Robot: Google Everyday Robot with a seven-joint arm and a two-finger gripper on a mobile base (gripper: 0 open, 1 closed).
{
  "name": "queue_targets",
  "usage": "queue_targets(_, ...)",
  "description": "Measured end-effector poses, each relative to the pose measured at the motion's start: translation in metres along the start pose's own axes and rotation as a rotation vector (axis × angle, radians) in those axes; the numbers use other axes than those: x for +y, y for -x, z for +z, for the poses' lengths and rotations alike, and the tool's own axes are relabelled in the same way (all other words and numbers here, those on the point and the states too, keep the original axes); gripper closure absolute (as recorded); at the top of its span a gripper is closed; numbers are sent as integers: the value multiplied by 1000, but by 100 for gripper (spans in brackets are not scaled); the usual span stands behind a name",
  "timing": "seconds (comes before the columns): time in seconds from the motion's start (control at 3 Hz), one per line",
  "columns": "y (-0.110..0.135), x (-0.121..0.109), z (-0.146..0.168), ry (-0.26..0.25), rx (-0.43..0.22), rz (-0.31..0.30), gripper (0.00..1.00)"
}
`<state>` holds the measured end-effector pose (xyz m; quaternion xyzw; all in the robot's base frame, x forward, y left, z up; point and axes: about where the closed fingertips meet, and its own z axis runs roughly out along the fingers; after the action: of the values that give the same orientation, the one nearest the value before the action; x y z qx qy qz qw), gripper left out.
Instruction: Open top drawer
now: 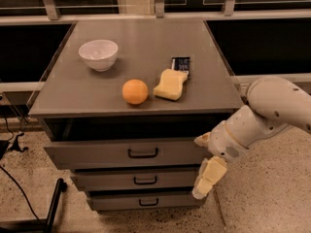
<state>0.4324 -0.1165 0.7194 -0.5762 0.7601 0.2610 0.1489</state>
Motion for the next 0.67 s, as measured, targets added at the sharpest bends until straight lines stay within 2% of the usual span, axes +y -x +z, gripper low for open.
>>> queue_targets(0.67, 14, -21, -9, -63, 60, -56, 0)
